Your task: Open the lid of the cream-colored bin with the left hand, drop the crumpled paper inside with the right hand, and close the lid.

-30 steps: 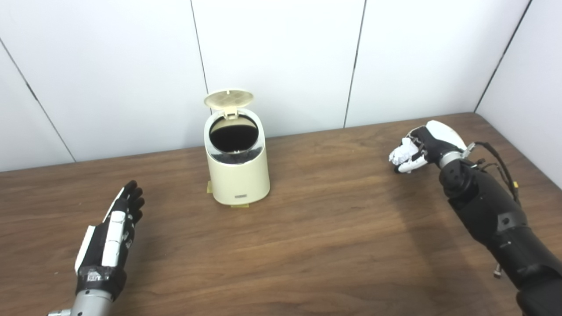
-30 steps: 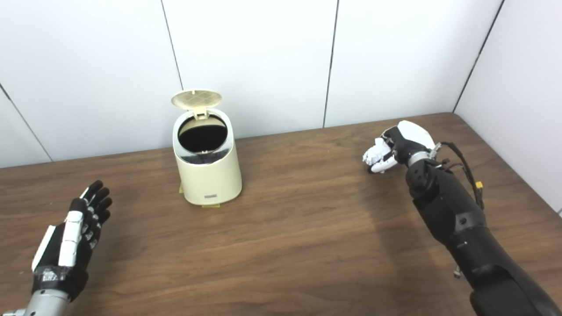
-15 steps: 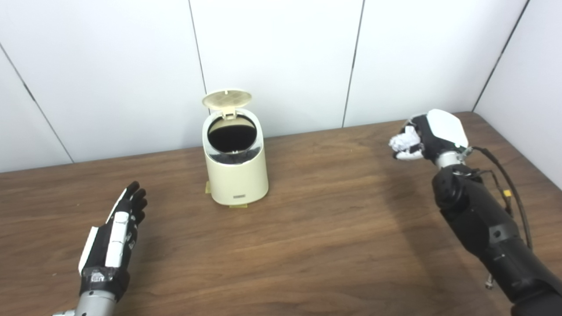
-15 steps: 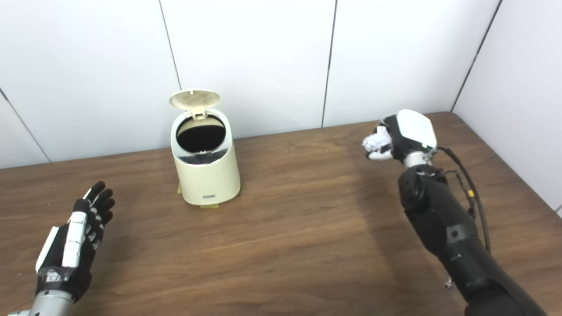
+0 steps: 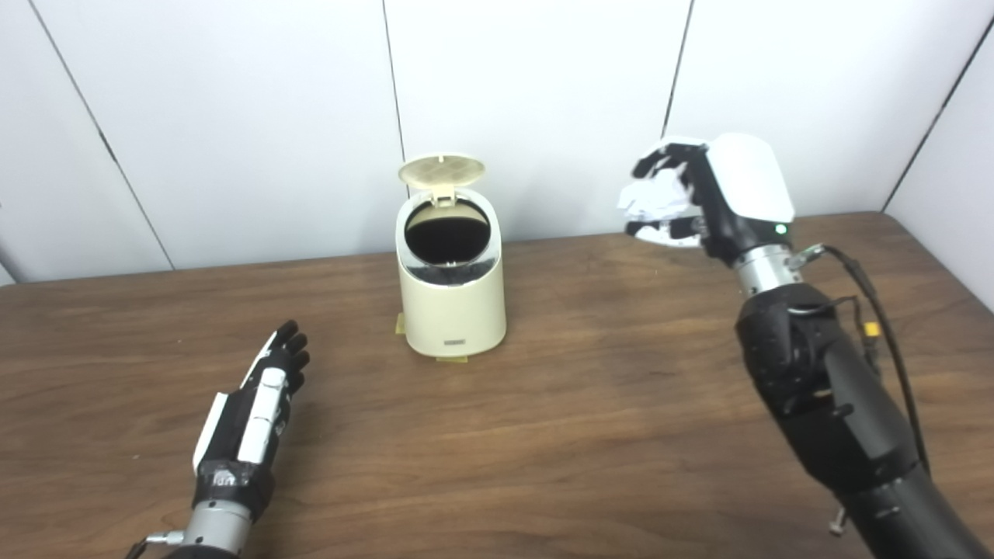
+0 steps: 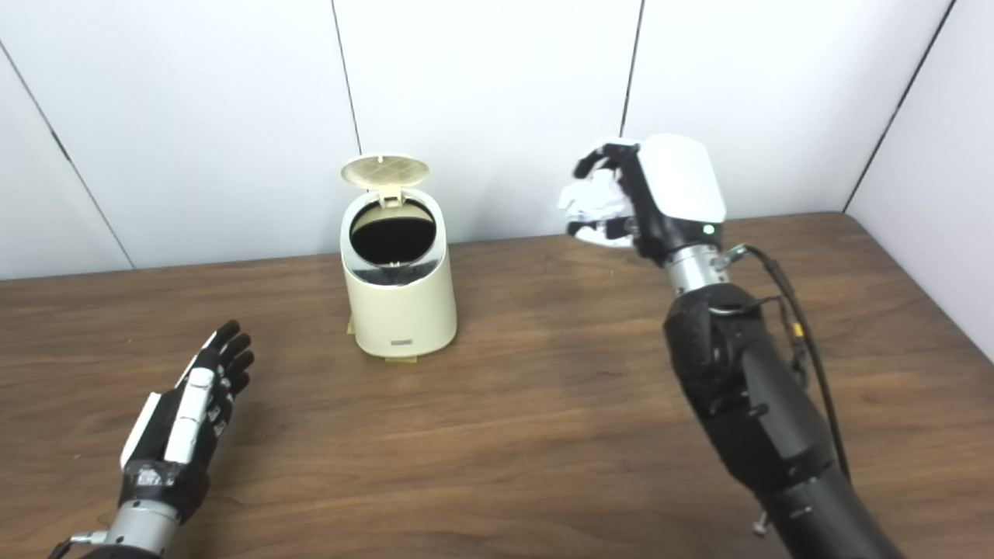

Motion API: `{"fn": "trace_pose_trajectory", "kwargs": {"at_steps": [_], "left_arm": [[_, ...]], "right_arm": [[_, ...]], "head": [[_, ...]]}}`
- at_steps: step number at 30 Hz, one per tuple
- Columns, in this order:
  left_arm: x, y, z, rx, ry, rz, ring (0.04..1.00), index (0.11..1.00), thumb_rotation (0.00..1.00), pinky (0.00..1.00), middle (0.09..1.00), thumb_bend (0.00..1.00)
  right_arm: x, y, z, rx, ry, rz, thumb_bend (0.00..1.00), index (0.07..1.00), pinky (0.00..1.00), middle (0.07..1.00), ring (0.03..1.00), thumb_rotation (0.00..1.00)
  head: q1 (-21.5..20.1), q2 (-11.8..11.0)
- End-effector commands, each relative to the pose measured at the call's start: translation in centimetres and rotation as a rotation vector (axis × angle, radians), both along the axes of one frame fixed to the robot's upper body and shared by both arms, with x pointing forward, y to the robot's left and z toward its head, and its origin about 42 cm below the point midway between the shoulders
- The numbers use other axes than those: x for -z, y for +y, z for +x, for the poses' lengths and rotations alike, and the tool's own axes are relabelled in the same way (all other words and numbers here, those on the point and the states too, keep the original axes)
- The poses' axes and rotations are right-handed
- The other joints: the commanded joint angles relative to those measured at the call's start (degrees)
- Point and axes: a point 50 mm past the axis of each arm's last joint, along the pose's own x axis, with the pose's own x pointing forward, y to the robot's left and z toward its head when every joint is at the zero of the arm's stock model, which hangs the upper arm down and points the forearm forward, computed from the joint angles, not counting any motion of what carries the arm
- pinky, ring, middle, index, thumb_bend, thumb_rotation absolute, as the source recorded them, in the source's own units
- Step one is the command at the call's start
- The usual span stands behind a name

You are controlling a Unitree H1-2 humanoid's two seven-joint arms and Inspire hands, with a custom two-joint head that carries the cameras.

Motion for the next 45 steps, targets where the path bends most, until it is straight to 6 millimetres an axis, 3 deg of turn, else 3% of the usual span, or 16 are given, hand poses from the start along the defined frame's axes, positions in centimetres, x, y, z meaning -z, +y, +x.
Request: {"fn": "trace_pose_trajectory", "kwargs": {"at_steps": [1,16,22,31,37,45], "left_arm": [[-1.2,-0.6,0.5,0.001,-0.049,0.002,0.969,1.000,0.78,0.99,0.969,0.56],[-0.8,-1.8,0.7,-0.017,-0.049,-0.025,0.963,1.000,0.78,0.96,0.959,0.56],[-0.6,-2.2,0.7,-0.008,-0.051,-0.017,0.952,0.997,0.80,0.96,0.947,0.57],[-1.0,-2.9,0.8,-0.008,-0.067,-0.021,0.946,1.000,0.78,0.95,0.949,0.59],[-1.5,-3.1,0.7,-0.013,-0.080,-0.020,0.949,0.997,0.80,0.94,0.948,0.59],[-1.5,-3.0,0.8,-0.023,-0.083,-0.032,0.946,0.993,0.78,0.93,0.945,0.58]], "right_arm": [[-3.8,2.0,0.1,-0.084,-0.143,-0.013,0.49,0.541,0.30,0.511,0.387,0.00],[-4.8,11.5,1.0,-0.280,-0.162,0.099,0.49,0.544,0.30,0.520,0.404,0.00],[-5.4,13.9,1.4,-0.325,-0.180,0.120,0.49,0.537,0.28,0.539,0.410,0.00],[-3.2,15.9,3.3,-0.327,-0.158,0.153,0.49,0.539,0.27,0.538,0.403,0.00],[-1.3,15.2,4.5,-0.287,-0.112,0.153,0.49,0.544,0.28,0.522,0.396,0.00],[-0.8,14.4,5.0,-0.257,-0.093,0.172,0.49,0.548,0.29,0.515,0.397,0.00]], "head": [[0.7,-0.1],[4.1,-0.6],[5.0,-0.6],[6.1,-0.5],[5.9,-0.1],[5.5,0.3]]}}
